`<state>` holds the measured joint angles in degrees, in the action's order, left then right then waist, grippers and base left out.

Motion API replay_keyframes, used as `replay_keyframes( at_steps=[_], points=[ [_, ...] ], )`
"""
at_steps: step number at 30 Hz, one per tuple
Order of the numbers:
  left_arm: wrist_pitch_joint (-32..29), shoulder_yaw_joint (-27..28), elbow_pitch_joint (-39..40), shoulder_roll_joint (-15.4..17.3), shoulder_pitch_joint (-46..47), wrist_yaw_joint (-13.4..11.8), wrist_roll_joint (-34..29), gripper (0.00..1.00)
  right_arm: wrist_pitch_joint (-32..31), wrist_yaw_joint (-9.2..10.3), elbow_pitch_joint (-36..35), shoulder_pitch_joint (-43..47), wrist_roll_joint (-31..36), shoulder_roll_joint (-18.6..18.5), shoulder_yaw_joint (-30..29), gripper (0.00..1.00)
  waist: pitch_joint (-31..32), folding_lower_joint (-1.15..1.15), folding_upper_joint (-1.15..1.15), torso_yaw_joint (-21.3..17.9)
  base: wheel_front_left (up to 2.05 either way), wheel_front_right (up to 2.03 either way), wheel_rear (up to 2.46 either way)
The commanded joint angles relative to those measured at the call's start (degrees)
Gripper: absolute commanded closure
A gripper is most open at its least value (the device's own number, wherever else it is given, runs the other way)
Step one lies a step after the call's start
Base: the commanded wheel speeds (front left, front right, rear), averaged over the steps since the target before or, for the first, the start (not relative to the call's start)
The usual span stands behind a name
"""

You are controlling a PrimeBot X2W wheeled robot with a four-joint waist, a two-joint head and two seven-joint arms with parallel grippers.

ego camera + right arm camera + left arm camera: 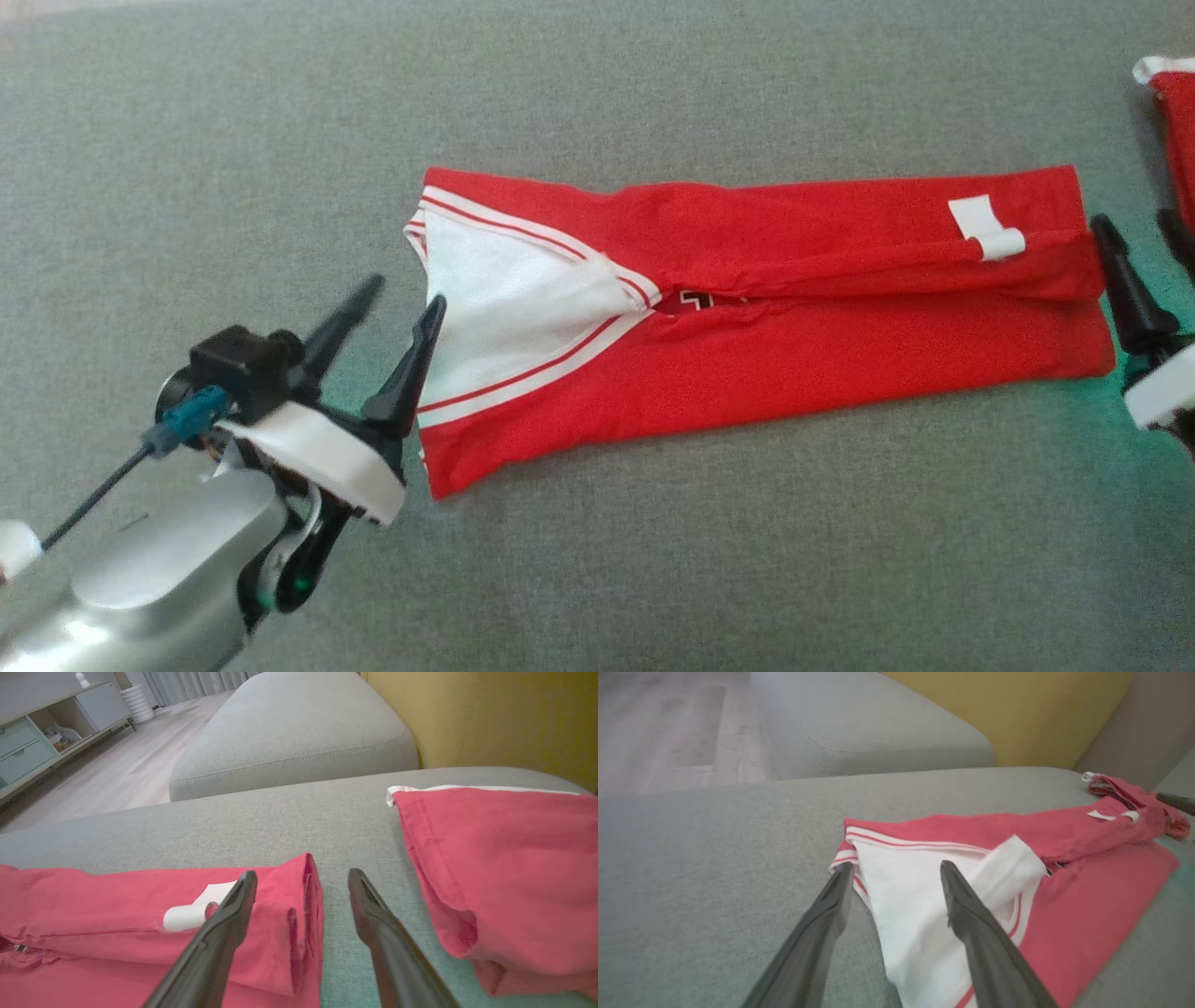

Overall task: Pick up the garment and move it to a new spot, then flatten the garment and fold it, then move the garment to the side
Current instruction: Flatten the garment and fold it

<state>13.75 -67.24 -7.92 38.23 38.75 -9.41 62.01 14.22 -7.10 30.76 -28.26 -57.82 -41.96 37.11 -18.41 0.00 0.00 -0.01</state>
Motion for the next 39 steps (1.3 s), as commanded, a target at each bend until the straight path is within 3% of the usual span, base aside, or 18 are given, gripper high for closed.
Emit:
replay_keyframes(
  at_steps=[1, 7, 9, 12, 17, 27, 28, 29, 30, 31, 35, 39],
  points=[
    [1.1, 5.7, 0.8, 0.6, -0.6, -2.5, -1.5, 0.0, 0.8, -0.39, -1.4, 3.9, 2.9, -0.7, -4.0, 0.0, 0.9, 0.0, 0.0, 0.0, 0.0, 0.0, 0.0],
    [1.2, 22.1, 6.3, -7.6, -11.5, -11.2, -16.2, 0.0, 0.8, -0.39, -4.0, 12.7, 12.9, 7.5, -18.5, 0.0, 3.0, 0.0, 0.0, 0.5, 0.0, 0.0, 0.0],
    [1.2, 24.1, 7.2, -9.3, -13.6, -12.1, -19.1, 0.0, 0.8, -0.39, -4.5, 13.9, 14.4, 8.9, -20.1, 0.0, 3.3, 0.0, 0.0, 0.7, 0.0, 0.0, 0.0],
    [1.2, 29.3, 9.4, -14.5, -19.3, -13.4, -26.5, 0.0, 0.8, -0.39, -4.9, 16.1, 17.4, 12.1, -23.8, 0.0, 3.9, 0.0, 0.0, 1.7, 0.0, 0.0, 0.0],
    [1.2, 35.0, 11.6, -21.8, -25.5, -12.7, -36.4, 0.0, 0.4, -0.39, -1.5, 15.6, 18.4, 14.7, -28.3, 0.0, 4.1, 0.0, 0.0, 4.3, 0.0, 0.0, 0.0],
    [1.2, 40.8, 11.2, -30.0, -29.6, -5.7, -46.0, 0.0, -7.2, -0.39, 9.5, 11.0, 16.7, 17.0, -34.1, 0.0, 3.3, 0.0, 0.0, 8.5, 0.0, 0.0, 0.0],
    [1.2, 41.4, 11.1, -30.5, -29.8, -5.1, -46.5, 0.0, -8.4, -0.39, 9.9, 11.0, 16.3, 17.4, -34.0, 0.15, 3.3, 0.0, 0.0, 8.6, 0.0, 0.0, 0.0],
    [1.2, 42.0, 11.1, -30.9, -30.0, -4.6, -47.0, 0.0, -9.5, -0.39, 10.1, 11.3, 15.9, 17.8, -33.8, 0.49, 3.3, 0.0, 0.0, 8.6, 0.0, 0.0, 0.0],
    [1.2, 42.6, 11.1, -31.2, -30.2, -4.1, -47.5, 0.0, -10.4, -0.39, 10.0, 11.6, 15.5, 18.3, -33.5, 0.64, 3.3, 0.0, 0.0, 8.6, 0.0, 0.0, 0.0],
    [1.2, 43.2, 11.1, -31.6, -30.4, -3.6, -47.9, 0.0, -10.8, -0.39, 9.7, 12.0, 15.2, 18.6, -33.5, 1.0, 3.3, 0.0, 0.0, 8.6, 0.0, 0.0, 0.0],
    [1.2, 45.5, 11.1, -32.7, -31.3, -2.1, -49.3, 0.0, -8.8, -0.39, 7.4, 13.1, 14.8, 18.8, -34.4, 1.0, 3.5, 0.0, 0.0, 7.8, 0.0, 0.0, 0.0],
    [1.2, 47.2, 11.0, -33.6, -31.8, -0.4, -50.1, 0.0, -6.8, -0.39, 4.9, 13.3, 16.2, 16.5, -35.4, 1.0, 3.8, 0.0, 0.0, 6.5, 0.0, 0.0, 0.0]
  ],
)
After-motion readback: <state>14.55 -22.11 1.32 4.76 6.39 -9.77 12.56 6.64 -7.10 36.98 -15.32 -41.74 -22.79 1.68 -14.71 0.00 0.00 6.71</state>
